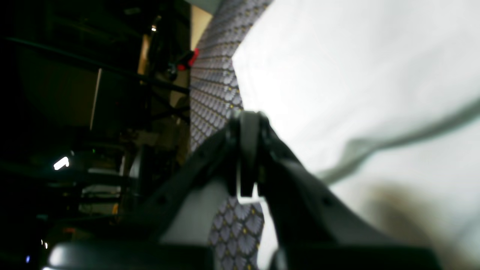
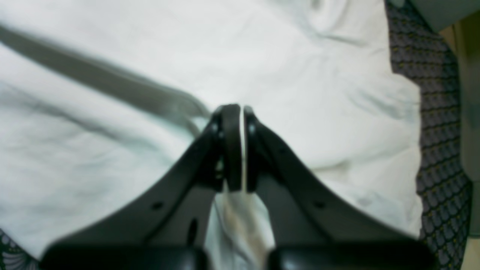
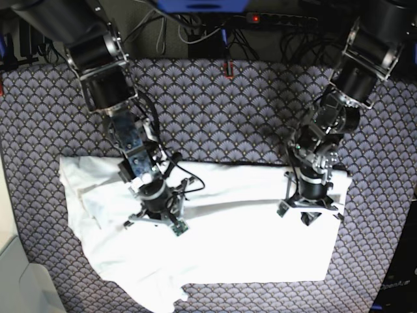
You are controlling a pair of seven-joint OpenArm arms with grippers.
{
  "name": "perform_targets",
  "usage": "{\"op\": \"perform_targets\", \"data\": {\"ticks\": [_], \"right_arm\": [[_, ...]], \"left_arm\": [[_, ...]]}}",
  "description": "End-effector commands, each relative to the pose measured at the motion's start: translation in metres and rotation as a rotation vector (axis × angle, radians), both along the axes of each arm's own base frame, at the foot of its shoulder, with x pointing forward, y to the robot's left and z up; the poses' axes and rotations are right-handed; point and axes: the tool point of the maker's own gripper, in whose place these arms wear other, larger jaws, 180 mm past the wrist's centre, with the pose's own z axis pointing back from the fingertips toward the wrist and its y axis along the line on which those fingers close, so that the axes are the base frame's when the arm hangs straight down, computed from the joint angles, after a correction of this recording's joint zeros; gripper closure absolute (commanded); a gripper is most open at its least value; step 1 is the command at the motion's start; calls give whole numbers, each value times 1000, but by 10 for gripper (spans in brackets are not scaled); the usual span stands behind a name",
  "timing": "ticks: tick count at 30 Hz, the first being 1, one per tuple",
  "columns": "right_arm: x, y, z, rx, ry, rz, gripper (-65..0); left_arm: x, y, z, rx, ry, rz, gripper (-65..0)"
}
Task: Fold the T-shirt properly
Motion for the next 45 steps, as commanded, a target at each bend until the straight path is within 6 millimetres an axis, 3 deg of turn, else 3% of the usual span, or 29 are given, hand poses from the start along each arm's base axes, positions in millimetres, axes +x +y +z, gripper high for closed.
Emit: {"op": "perform_targets", "data": {"ticks": [1, 6, 13, 16, 19, 24, 31, 33, 35, 41, 45], "right_arm": [[8, 5, 20, -6, -66, 13, -2], [-8, 30, 5, -86, -58, 94, -2], [-9, 35, 5, -83, -57, 101, -2], [-9, 33, 5, -84, -57, 99, -2], [-9, 34, 5, -84, -57, 100, -2], [-9, 33, 5, -83, -57, 97, -2], [-9, 31, 4, -86, -54, 94, -2], [-12, 29, 0, -88, -45, 93, -2], [-12, 22, 2, -101, -54, 88, -2], [-17, 6, 10, -123, -87, 82, -2], [-17, -4, 13, -150, -73, 53, -2]], "left_arm": [[12, -7, 27, 23, -64, -46, -6], [-8, -16, -11, 139, 80, -146, -6], [-16, -23, -31, 169, 191, -207, -6], [-17, -14, -41, 179, 232, -192, -6], [-13, -4, -49, 196, 261, -173, -6], [-6, -9, -58, 179, 271, -200, -6], [25, -6, -60, 157, 296, -140, -6], [35, -19, -55, 131, 277, -163, -6], [47, -26, -38, 111, 198, -156, -6], [71, -25, 49, 51, -152, -63, -6], [72, -14, 56, 69, -178, -45, -6]]}}
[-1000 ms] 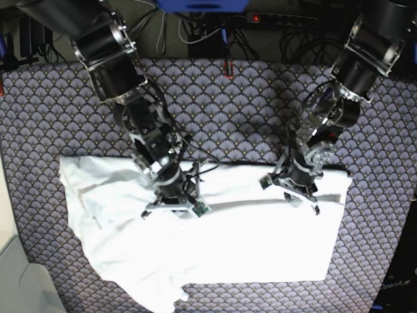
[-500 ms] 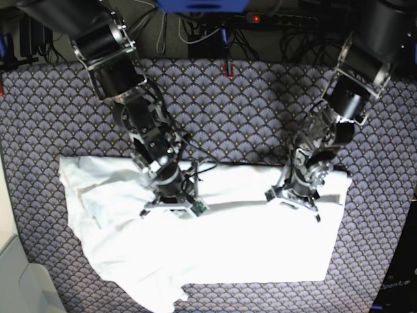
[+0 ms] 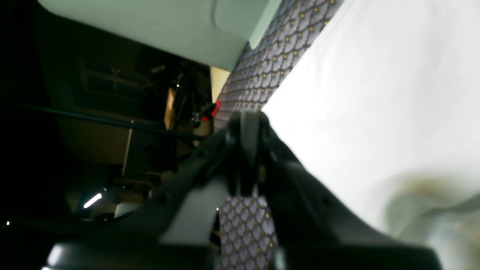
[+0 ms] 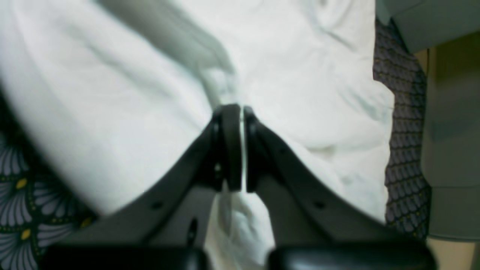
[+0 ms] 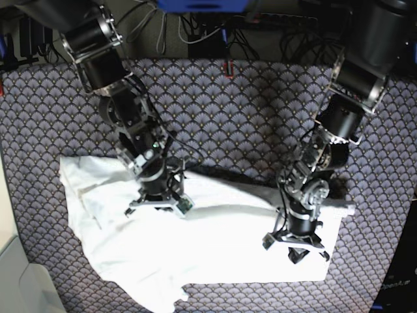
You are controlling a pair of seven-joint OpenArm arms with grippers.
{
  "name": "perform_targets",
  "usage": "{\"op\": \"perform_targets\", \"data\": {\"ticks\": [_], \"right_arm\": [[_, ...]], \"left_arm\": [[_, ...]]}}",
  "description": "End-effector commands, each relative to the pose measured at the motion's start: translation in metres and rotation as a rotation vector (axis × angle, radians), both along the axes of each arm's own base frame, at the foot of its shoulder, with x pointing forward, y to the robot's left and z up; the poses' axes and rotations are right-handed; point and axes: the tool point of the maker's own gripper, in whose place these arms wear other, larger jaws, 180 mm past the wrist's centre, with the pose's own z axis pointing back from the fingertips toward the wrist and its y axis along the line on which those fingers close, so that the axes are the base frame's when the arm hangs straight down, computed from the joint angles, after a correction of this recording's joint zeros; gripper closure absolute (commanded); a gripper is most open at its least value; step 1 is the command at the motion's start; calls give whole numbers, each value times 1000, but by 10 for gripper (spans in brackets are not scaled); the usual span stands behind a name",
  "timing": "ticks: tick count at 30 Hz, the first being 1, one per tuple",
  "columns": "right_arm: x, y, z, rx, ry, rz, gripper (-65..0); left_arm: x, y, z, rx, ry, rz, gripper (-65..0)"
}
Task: Fold the T-shirt properly
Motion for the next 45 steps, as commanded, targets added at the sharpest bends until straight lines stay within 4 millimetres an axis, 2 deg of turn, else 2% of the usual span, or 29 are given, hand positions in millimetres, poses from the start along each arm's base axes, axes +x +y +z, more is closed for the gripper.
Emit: {"op": "perform_targets", "data": {"ticks": [1, 4, 7, 12, 15, 18, 20, 23, 27, 30, 33, 36, 39, 43, 45], "right_arm": [[13, 0, 24, 8, -65, -7, -2], [13, -10, 33, -9, -84, -19, -2], [7, -9, 37, -4, -99, -11, -2], [4, -12, 35, -8, -97, -13, -2], [0, -11, 30, -6, -86, -11, -2], [0, -11, 30, -6, -84, -12, -2], [0, -11, 30, -6, -83, -12, -2], [0, -11, 30, -6, -83, -12, -2], [-1, -12, 28, -8, -79, -13, -2], [-6, -11, 22, -8, -65, -11, -2], [-7, -12, 21, -10, -62, -12, -2], [-8, -12, 20, -10, -59, -12, -2], [-8, -12, 20, -10, -59, -12, -2], [-11, -16, 16, -8, -50, -24, -2], [-10, -22, 17, -4, -52, -41, -2]], "left_arm": [[7, 5, 19, 5, -48, 5, -6], [-4, 12, 4, 22, -20, 5, -6], [-17, 17, -7, 30, -1, 0, -6], [-40, 13, -16, 34, 22, -52, -6], [-51, 3, -39, 43, 151, -118, -6], [-57, 1, -59, 50, 243, -142, -6], [-58, 0, -64, 48, 263, -143, -6], [-47, -11, -58, 32, 251, -146, -6], [-34, 0, -69, 40, 303, -80, -6], [-35, 0, -88, 46, 403, -82, -6], [-40, -10, -106, 43, 502, -111, -6], [-32, -14, -103, 36, 508, -113, -6], [-20, -23, -87, 2, 464, -107, -6], [5, -6, -49, -72, 309, -8, -6], [11, 1, -38, -89, 260, 26, -6]]}}
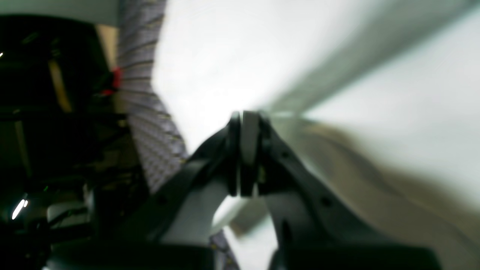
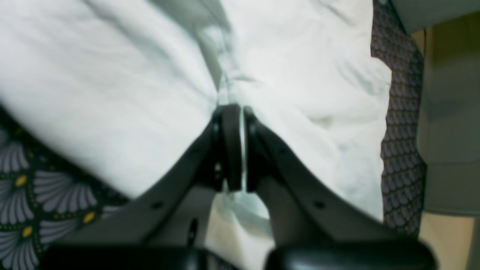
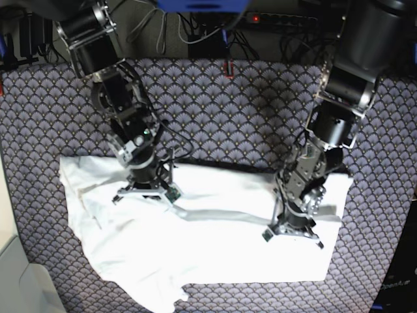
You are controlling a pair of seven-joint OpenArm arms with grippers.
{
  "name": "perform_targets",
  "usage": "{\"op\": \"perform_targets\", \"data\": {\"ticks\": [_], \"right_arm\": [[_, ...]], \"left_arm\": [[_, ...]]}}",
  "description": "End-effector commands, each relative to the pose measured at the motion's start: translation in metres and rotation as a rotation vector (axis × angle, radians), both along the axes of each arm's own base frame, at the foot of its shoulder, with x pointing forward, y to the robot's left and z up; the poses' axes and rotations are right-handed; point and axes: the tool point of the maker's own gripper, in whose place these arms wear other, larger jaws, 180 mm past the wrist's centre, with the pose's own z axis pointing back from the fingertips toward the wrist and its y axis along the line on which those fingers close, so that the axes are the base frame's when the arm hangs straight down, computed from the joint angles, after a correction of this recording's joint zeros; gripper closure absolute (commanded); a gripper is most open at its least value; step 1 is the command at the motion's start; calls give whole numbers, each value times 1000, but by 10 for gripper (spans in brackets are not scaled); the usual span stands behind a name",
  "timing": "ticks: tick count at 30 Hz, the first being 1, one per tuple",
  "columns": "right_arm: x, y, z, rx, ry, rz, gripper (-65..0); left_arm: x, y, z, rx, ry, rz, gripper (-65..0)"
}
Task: Fold the T-shirt properly
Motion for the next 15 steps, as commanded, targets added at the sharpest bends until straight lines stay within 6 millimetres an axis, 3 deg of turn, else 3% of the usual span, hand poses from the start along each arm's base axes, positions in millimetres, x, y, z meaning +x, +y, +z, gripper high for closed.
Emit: {"op": "perform_targets", "data": {"ticks": [1, 5, 7, 15], "right_arm": [[13, 1, 22, 11, -69, 1, -2], [13, -1, 21, 12, -68, -4, -2], [12, -1, 19, 12, -64, -4, -2], [4, 0, 27, 18, -86, 5, -2]], "left_arm": [[17, 3, 30, -5, -83, 8, -6], [20, 20, 42, -34, -145, 88, -6], [20, 20, 46, -57, -159, 101, -6], [-31, 8, 63, -83, -264, 16, -6]]}}
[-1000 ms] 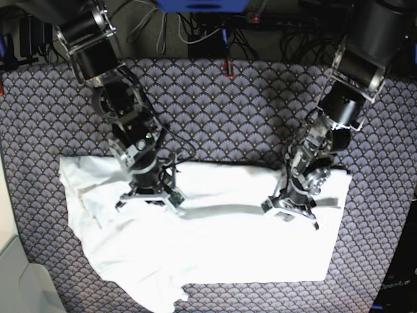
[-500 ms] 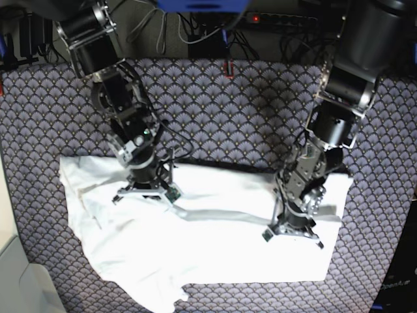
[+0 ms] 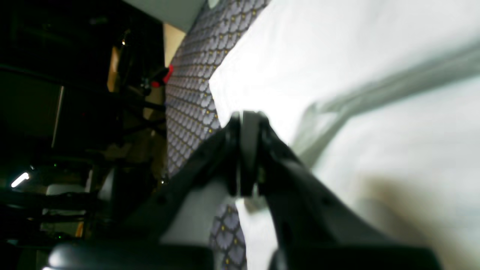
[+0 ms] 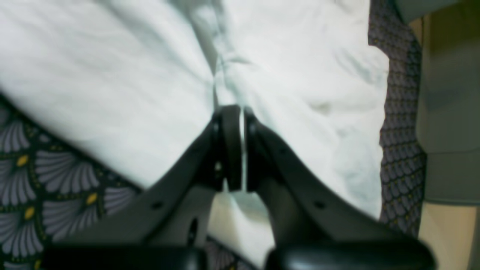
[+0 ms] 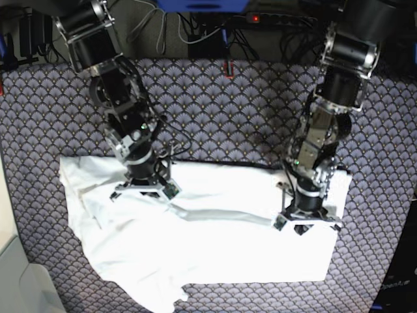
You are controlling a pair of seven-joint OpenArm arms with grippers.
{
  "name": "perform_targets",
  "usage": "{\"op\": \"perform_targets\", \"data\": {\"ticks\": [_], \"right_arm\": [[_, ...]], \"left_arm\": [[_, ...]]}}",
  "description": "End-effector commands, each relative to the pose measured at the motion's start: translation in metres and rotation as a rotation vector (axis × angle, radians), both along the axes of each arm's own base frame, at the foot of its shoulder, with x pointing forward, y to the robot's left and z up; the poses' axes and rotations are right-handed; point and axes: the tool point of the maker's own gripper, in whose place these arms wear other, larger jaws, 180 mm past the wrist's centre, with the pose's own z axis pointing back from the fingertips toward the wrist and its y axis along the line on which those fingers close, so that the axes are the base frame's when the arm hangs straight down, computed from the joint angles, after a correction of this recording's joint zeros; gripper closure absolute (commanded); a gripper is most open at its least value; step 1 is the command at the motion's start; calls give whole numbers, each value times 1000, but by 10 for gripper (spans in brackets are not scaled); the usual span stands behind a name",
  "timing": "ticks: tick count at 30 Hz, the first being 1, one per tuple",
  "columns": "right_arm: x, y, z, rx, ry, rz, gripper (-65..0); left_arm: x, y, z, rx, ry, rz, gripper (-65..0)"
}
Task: Fold the T-shirt properly
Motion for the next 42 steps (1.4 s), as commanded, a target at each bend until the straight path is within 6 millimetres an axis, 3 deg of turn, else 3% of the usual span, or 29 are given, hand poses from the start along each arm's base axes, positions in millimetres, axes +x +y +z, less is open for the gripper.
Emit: {"op": "perform_targets", "data": {"ticks": [1, 7, 11, 16, 23, 27, 29, 34, 37, 39, 42], "right_arm": [[12, 1, 25, 10, -78, 3, -2], [1, 1, 29, 14, -91, 12, -2], [-9, 1, 21, 14, -72, 14, -2], [-16, -9, 15, 12, -57, -8, -2], [-18, -18, 24, 17, -79, -29, -2], [-20, -24, 33, 27, -102, -48, -2], [-26, -23, 33, 31, -102, -45, -2], [-40, -33, 38, 1, -89, -67, -2], [-41, -48, 51, -14, -112, -101, -2], [-42, -63, 58, -13, -130, -141, -3], [-42, -81, 63, -23, -138, -183, -4]], "left_arm": [[4, -2, 20, 1, -39, -17, -6], [-20, 4, -34, 50, 225, -38, -6], [-9, 13, -27, 52, 218, -13, -6], [-1, 41, -25, 11, 224, 72, -6], [5, 66, -50, -59, 316, 160, -6], [22, 61, -40, -212, 300, 188, -6], [36, 58, -22, -266, 267, 188, -6], [55, 56, 5, -318, 208, 189, -6], [59, 67, 17, -323, 125, 250, -6], [53, 79, 13, -313, 119, 307, -6], [30, 79, -9, -292, 191, 326, -6]]}}
